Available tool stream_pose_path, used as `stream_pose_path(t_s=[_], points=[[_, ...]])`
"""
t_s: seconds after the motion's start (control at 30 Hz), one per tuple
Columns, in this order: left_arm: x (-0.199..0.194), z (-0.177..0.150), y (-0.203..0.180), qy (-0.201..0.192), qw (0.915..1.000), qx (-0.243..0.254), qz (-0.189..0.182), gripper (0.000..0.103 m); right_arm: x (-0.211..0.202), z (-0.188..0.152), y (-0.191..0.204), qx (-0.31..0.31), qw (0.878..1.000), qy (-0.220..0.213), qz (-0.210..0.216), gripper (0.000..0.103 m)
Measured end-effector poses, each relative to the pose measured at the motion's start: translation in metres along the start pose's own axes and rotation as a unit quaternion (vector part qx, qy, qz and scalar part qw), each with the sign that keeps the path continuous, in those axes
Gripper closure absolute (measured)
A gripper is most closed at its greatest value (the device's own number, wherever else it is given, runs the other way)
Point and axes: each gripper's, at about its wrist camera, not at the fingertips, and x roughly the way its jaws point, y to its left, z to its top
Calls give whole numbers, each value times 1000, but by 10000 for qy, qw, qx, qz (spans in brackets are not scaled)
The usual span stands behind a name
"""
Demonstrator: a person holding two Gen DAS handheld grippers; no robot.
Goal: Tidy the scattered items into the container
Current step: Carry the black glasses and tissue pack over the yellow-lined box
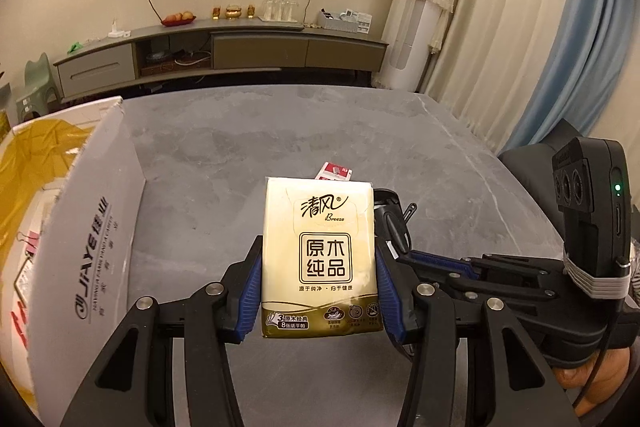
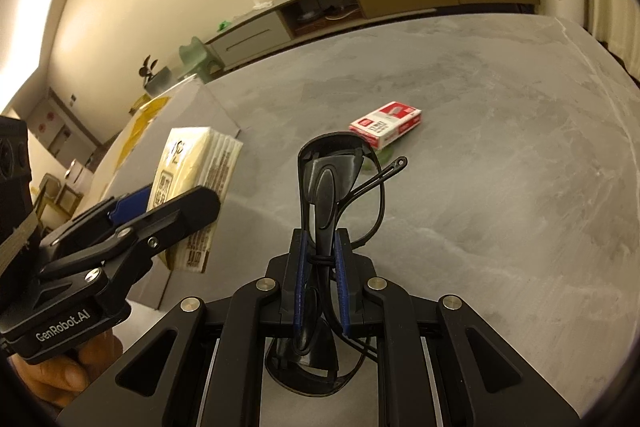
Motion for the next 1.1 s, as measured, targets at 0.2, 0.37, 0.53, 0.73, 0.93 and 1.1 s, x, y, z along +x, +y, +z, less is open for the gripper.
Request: stream_pose_path(t_s=[0.2, 0.37, 0.53, 0.73, 0.93, 1.1], points=[[-28, 2, -4, -285, 9992, 188, 203, 52, -16, -5, 20, -174, 9997, -134, 116, 89], [-49, 2, -3, -477, 9981, 227, 318, 52, -28, -8, 39, -311, 9991, -242, 179, 89], [-71, 1, 8, -652, 9971, 135, 368, 51, -39, -11, 57, -464, 9982, -330, 204, 89], [-101, -2, 26, -889, 9951, -34, 440, 52, -47, -17, 83, -676, 9968, -369, 227, 89], [-130, -6, 45, -1105, 9925, -186, 492, 52, -54, -24, 114, -944, 9942, -426, 289, 89], [-149, -9, 61, -1268, 9901, -329, 509, 52, -64, -27, 145, -1254, 9897, -651, 245, 89]])
